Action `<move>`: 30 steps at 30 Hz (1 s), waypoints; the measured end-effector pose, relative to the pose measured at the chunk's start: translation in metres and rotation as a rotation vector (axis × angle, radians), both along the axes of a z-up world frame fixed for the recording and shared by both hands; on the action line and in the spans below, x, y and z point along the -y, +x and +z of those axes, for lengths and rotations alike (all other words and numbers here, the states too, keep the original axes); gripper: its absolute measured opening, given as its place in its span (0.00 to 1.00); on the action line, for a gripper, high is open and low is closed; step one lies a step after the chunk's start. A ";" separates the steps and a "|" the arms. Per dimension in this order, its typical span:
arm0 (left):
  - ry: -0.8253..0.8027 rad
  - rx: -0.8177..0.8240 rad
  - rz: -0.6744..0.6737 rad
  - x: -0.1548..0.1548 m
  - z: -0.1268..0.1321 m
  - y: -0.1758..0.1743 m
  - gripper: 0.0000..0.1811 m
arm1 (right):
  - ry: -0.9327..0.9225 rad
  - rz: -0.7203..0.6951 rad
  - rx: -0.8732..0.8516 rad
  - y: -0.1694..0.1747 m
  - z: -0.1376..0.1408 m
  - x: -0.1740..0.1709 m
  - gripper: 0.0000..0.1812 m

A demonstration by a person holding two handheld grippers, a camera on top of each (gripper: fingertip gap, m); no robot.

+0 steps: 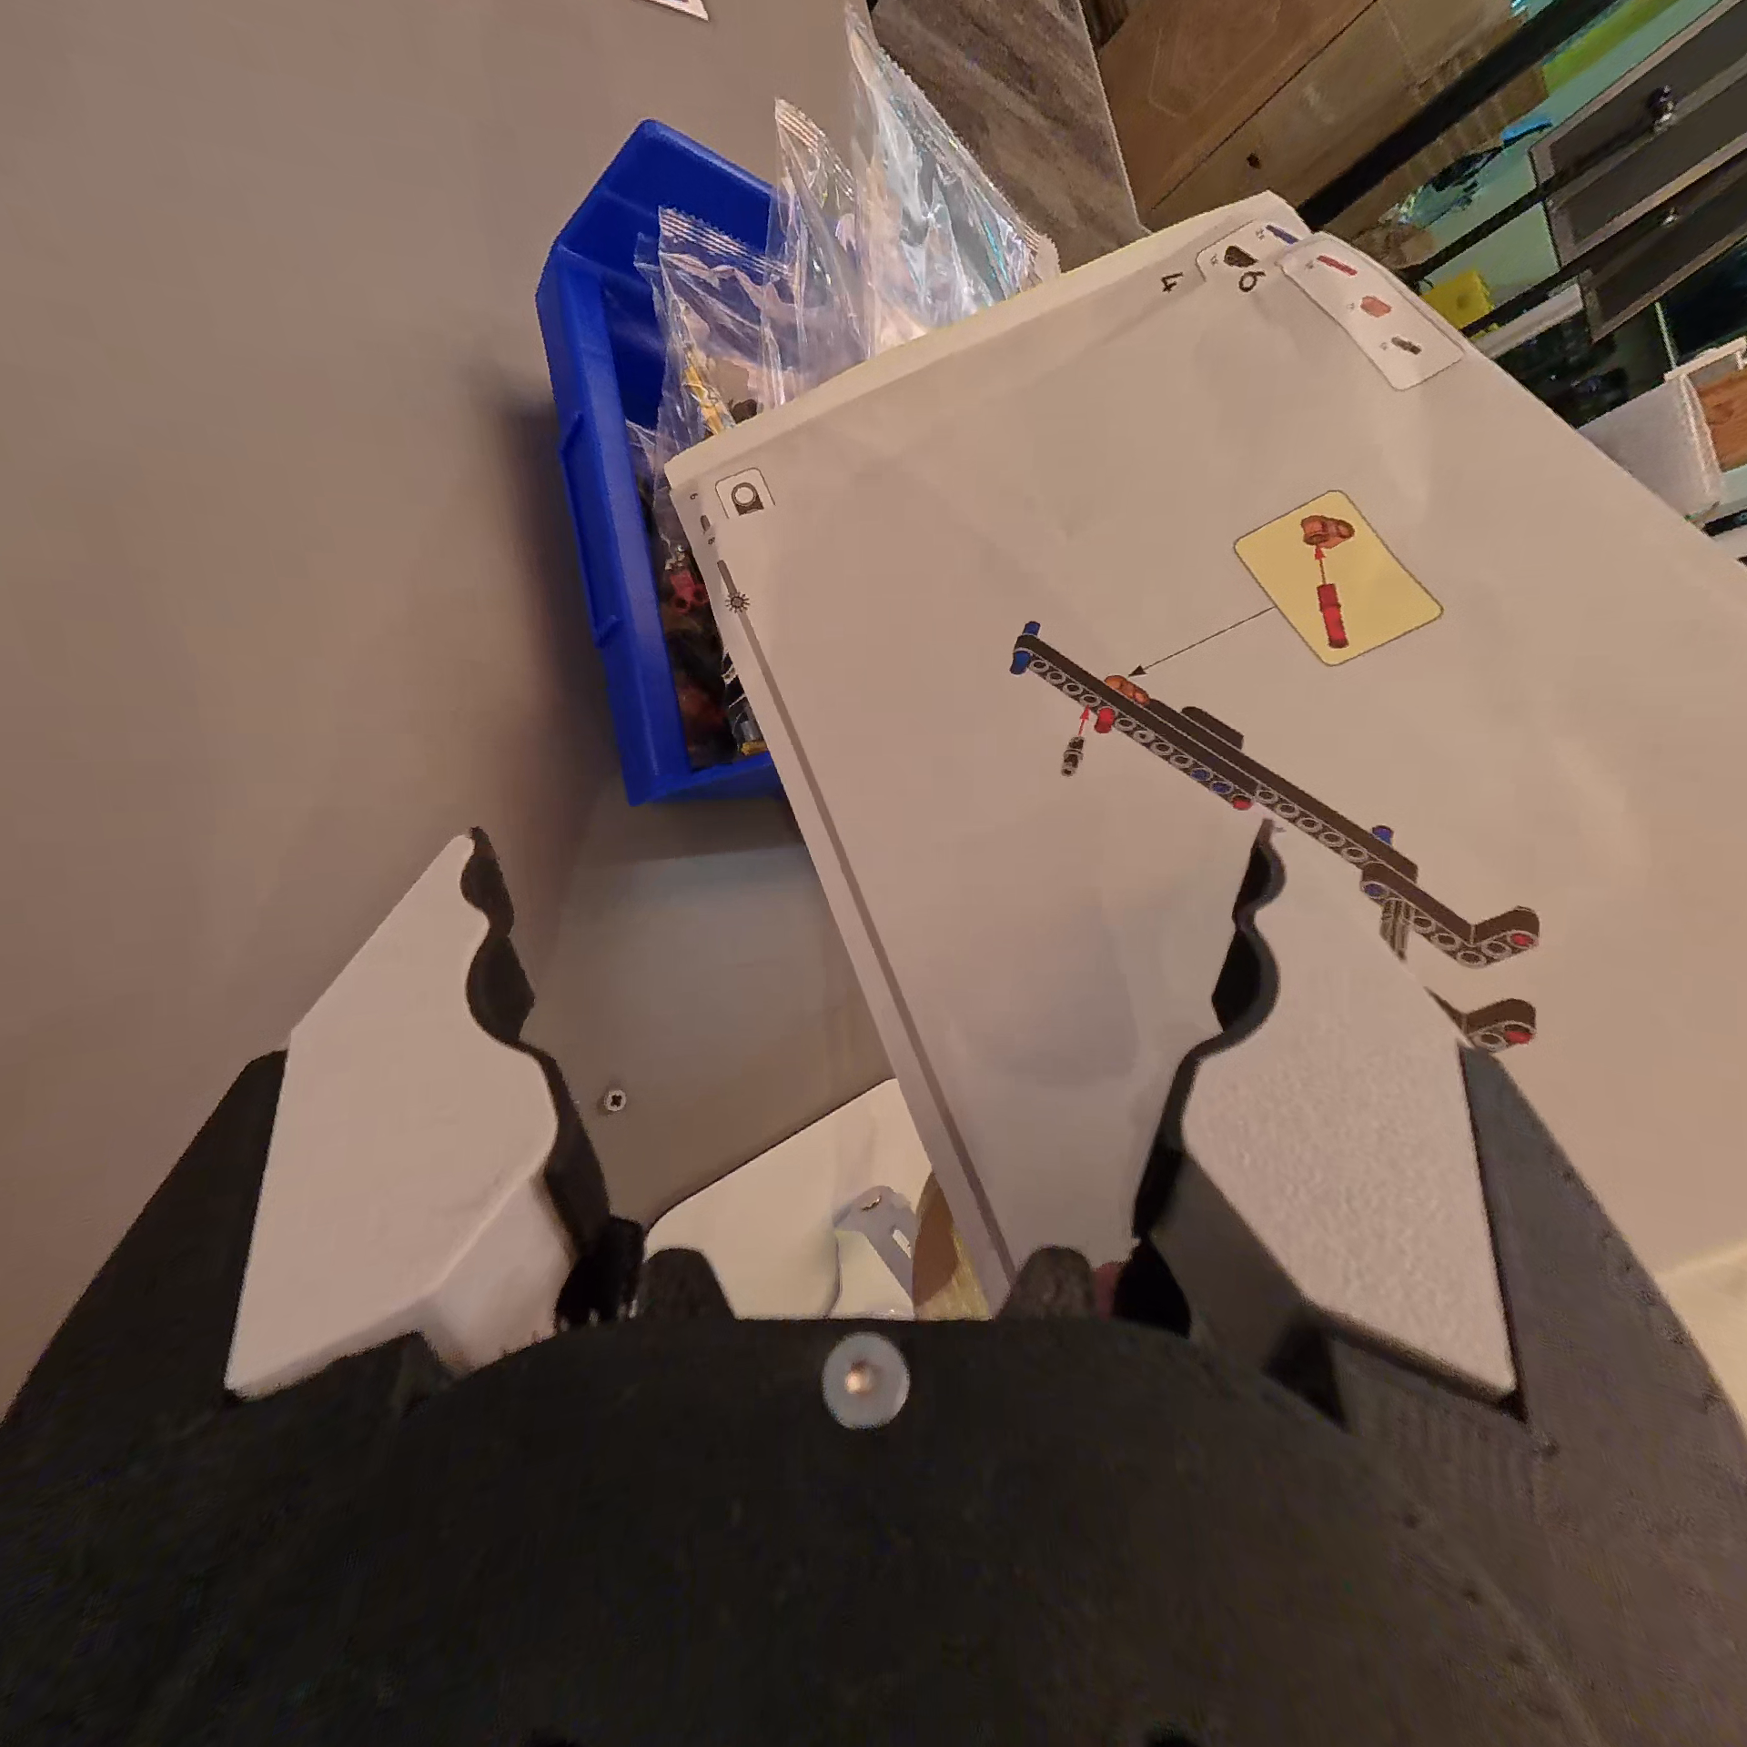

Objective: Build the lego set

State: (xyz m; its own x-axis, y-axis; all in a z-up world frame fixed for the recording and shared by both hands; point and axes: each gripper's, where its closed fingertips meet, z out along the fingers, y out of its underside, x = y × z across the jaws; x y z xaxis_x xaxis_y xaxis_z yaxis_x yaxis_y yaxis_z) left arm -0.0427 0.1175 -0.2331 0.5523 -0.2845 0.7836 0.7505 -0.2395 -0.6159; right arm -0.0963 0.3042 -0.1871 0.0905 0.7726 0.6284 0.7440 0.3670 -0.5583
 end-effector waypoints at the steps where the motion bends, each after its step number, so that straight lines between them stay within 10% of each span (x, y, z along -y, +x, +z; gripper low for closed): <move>1: 0.000 0.001 -0.001 0.000 0.000 0.000 0.03 | 0.001 -0.004 -0.001 0.000 0.000 -0.002 0.81; 30: -0.014 0.000 -0.014 -0.002 -0.002 0.002 0.03 | -0.002 -0.023 -0.017 -0.002 0.005 -0.009 0.81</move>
State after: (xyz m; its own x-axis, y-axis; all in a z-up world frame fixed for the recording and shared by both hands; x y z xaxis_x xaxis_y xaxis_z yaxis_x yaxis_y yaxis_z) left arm -0.0409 0.1192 -0.2354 0.5484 -0.2811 0.7875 0.7470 -0.2585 -0.6125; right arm -0.0988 0.3131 -0.1818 0.1190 0.7711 0.6255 0.7431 0.3486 -0.5712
